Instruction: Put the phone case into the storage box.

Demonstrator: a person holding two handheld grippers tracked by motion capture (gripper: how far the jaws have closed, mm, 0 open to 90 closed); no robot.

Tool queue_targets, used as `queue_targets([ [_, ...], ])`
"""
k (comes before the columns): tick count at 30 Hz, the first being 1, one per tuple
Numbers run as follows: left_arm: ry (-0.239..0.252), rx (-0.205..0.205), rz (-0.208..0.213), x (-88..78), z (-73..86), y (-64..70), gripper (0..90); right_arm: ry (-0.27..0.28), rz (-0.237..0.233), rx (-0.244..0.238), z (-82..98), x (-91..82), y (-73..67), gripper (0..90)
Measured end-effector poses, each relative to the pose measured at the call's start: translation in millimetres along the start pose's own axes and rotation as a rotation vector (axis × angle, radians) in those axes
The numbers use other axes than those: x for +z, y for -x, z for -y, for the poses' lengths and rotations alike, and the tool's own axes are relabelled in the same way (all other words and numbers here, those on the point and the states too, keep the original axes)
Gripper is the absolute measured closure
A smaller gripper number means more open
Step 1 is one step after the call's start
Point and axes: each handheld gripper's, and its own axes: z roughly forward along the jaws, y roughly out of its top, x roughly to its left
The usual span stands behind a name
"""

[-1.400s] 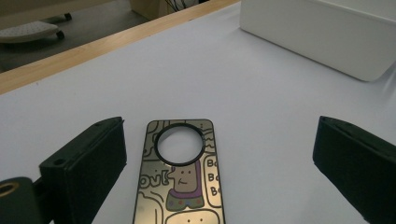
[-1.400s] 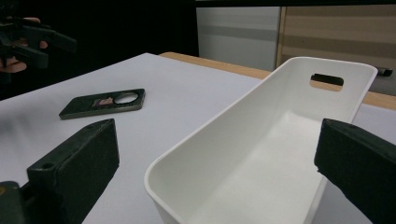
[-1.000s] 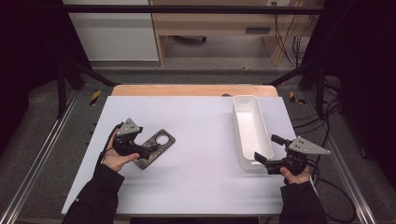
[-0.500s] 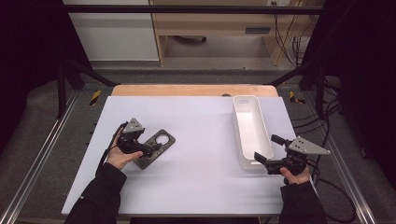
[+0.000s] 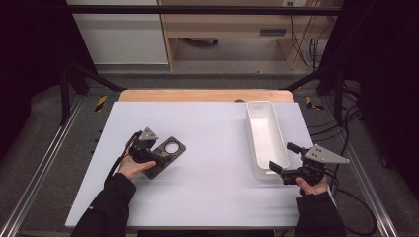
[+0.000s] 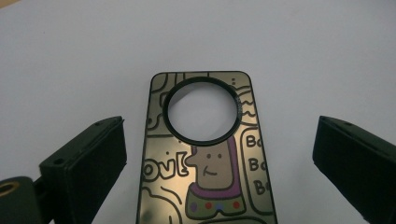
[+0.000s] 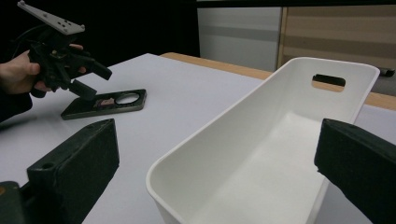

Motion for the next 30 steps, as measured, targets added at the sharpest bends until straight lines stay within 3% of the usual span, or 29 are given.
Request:
queue_targets([
  [30,-0.131,-0.002,-0.023,23.8,11.7,-3.4,1.6,0.002,-0.003,0.002,-0.2,0.0,0.2,0.4],
])
